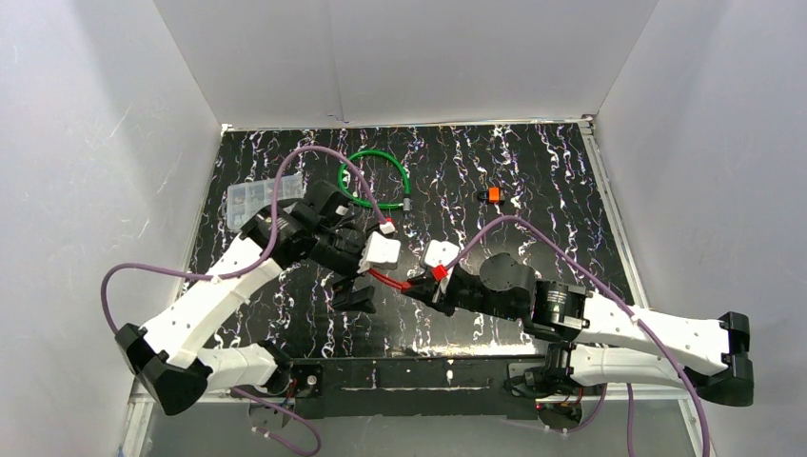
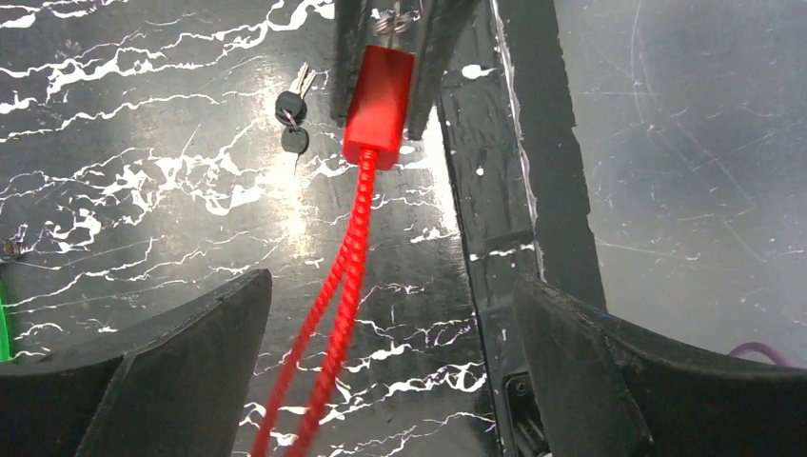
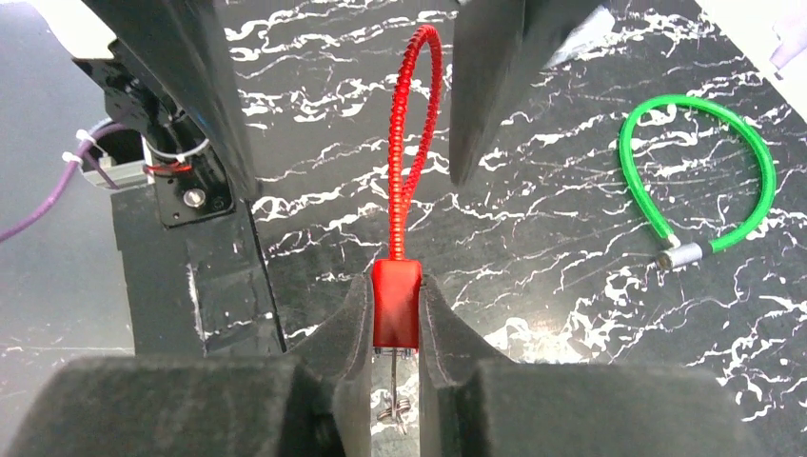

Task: Unlock with the key
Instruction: Unlock the lock.

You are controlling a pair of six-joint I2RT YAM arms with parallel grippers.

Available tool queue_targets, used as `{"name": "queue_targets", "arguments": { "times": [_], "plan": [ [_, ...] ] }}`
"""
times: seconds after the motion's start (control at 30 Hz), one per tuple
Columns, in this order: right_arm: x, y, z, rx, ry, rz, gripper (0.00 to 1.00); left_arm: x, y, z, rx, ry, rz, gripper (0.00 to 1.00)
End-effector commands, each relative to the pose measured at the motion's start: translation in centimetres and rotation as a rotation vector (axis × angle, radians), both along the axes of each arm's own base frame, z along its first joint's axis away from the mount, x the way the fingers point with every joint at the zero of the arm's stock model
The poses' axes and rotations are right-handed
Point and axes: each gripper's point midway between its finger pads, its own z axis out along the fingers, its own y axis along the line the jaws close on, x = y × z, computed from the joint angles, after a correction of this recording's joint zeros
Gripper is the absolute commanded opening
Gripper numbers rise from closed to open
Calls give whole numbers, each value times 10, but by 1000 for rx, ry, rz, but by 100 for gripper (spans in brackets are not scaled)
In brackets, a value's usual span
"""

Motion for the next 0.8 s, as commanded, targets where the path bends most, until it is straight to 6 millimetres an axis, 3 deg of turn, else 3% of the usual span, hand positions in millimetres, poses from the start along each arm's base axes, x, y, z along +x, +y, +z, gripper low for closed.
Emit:
{"name": "queue_targets", "arguments": {
  "times": [0.0,0.17,0.5,0.77],
  "plan": [
    [-3,10,63,152,-36,31,1,16,-14,0,-39,-84,-47,98],
    [-5,17,77,160,-52,59,1,22,-23,0,-38,-83,-81,97],
    [-5,24,78,140,-53,73,1,8,-22,7,-16,-97,-121,54],
    [-1,28,88,155,-70,59,1,-8,-19,-2,63,-81,-172,39]
  ]
}}
